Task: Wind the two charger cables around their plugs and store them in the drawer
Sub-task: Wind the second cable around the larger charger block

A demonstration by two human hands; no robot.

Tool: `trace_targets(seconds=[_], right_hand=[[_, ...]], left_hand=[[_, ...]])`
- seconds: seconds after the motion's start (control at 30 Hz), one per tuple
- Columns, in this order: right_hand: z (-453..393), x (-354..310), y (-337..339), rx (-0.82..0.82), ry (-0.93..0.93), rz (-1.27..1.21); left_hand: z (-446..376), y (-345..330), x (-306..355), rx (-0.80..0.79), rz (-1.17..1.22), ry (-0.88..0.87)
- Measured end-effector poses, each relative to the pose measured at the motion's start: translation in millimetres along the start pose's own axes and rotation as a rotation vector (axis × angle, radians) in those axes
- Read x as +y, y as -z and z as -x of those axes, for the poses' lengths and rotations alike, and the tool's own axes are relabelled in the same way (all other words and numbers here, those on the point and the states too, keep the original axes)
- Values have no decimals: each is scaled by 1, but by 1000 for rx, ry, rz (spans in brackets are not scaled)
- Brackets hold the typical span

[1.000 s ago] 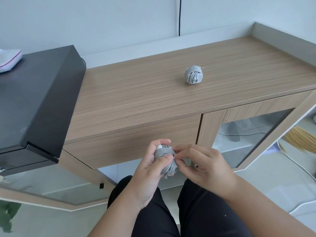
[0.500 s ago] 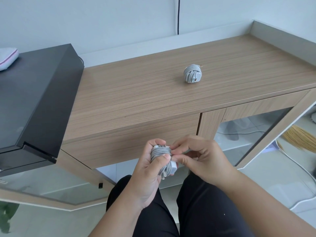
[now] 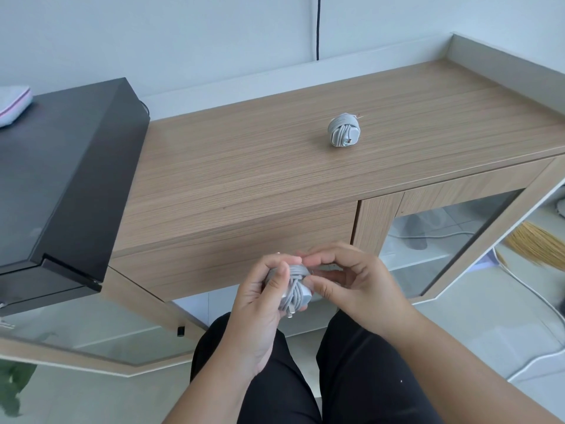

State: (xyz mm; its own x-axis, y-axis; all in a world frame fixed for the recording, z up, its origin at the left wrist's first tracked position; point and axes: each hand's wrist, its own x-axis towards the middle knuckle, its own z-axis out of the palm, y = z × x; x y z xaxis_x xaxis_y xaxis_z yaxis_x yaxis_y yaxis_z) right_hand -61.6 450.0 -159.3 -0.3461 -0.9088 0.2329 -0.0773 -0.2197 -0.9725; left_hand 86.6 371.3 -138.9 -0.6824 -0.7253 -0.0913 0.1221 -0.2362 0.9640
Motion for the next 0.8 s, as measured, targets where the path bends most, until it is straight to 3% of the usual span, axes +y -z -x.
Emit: trace_targets(seconds=[0.23,0.47,0.8], right_hand=[[0,-4,1,-46,-22,43],[-1,-9,10,-23,-51,32],[0,-3,9,-19,-90,-75]], left_hand=[[-3,3,2,4,-23,1],[-1,12,5,-208,-100,-8],[1,9,1,-195,-170,-108]])
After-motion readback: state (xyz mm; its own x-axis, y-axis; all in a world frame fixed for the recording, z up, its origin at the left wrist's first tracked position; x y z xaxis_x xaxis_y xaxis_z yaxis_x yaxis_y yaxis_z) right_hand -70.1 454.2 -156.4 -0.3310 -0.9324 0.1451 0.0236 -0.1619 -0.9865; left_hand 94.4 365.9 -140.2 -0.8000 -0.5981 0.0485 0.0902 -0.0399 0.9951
